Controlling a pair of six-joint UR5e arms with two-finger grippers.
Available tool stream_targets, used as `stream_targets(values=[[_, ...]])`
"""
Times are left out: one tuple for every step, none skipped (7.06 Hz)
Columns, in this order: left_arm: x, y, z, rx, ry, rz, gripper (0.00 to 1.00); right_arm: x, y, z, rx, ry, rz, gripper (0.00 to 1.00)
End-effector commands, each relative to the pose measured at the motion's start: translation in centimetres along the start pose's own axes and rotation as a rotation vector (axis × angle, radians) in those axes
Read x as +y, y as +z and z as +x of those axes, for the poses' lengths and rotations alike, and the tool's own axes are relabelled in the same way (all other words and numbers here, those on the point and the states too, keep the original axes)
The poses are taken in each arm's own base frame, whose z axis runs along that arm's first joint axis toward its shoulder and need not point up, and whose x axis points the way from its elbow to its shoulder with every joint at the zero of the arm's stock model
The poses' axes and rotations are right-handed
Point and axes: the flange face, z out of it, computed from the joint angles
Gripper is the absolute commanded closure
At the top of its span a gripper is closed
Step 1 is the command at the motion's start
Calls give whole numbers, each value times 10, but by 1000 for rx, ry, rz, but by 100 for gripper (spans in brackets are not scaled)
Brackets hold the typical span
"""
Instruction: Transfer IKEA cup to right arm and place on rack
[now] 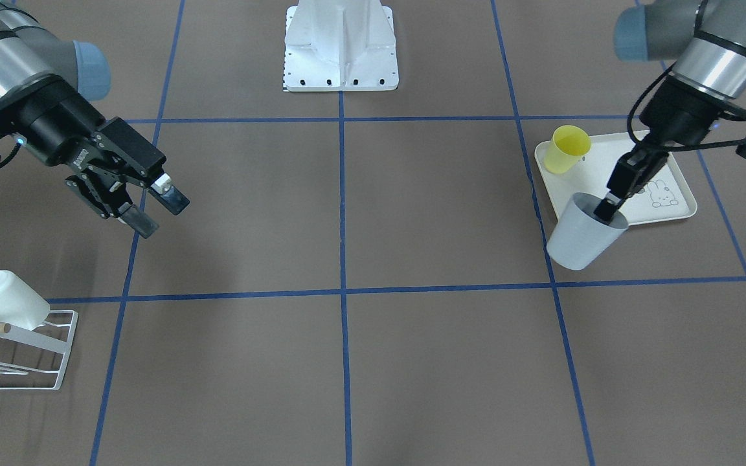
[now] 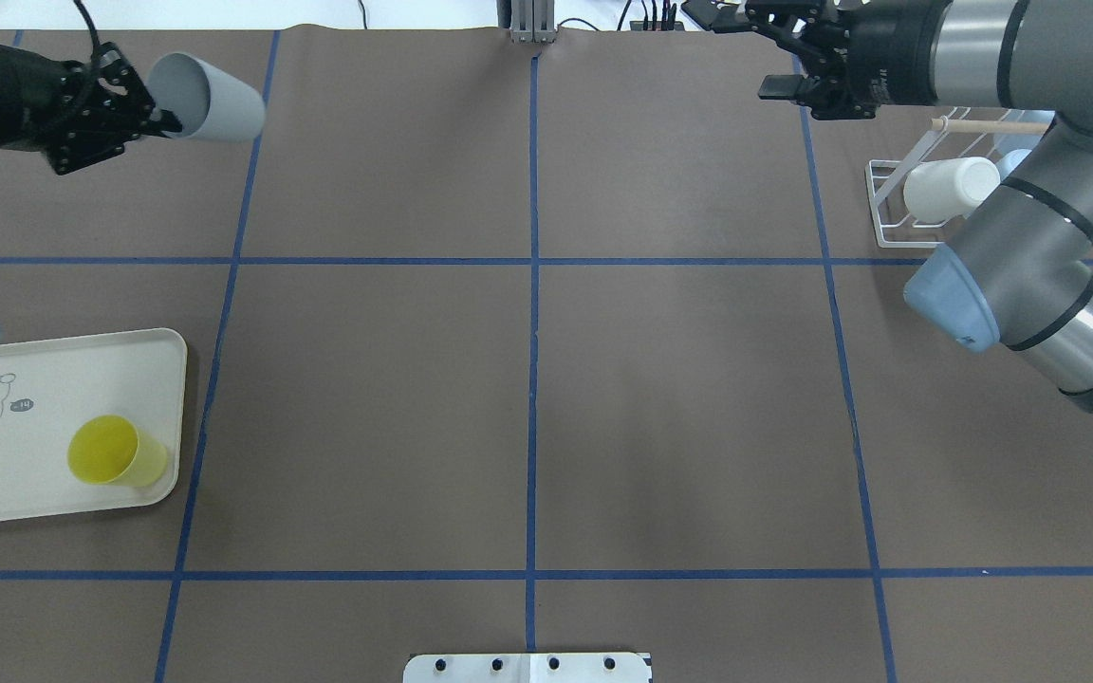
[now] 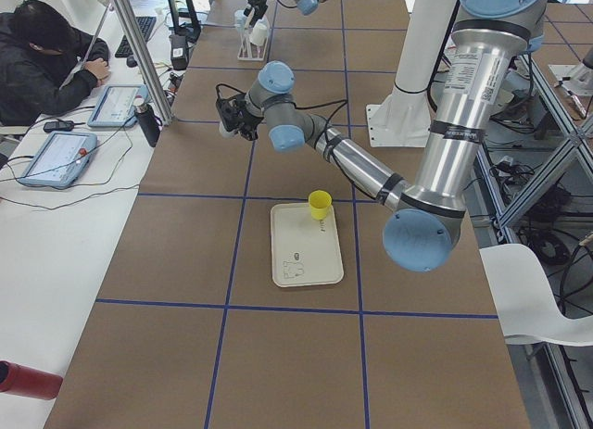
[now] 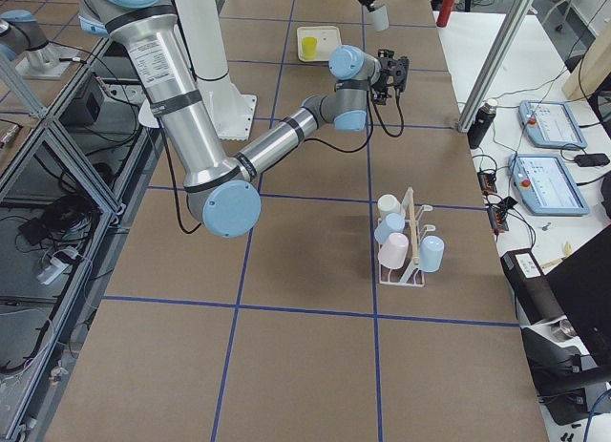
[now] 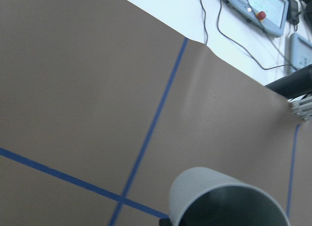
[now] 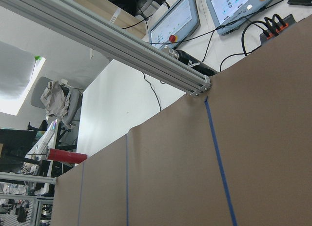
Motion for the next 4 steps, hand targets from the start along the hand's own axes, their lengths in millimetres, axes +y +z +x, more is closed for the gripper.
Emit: stream_targets(values=[[29, -3, 39, 261, -218, -58, 100, 30, 16, -37, -108, 129, 11, 0], [43, -4, 57, 346, -317, -103, 100, 54, 25, -40, -187, 179, 28, 0], [63, -1, 75, 432, -434, -122, 100, 81, 33, -41, -269, 228, 49, 0], [88, 7, 75, 537, -537, -157, 100, 89, 32, -42, -316, 272, 48, 0]])
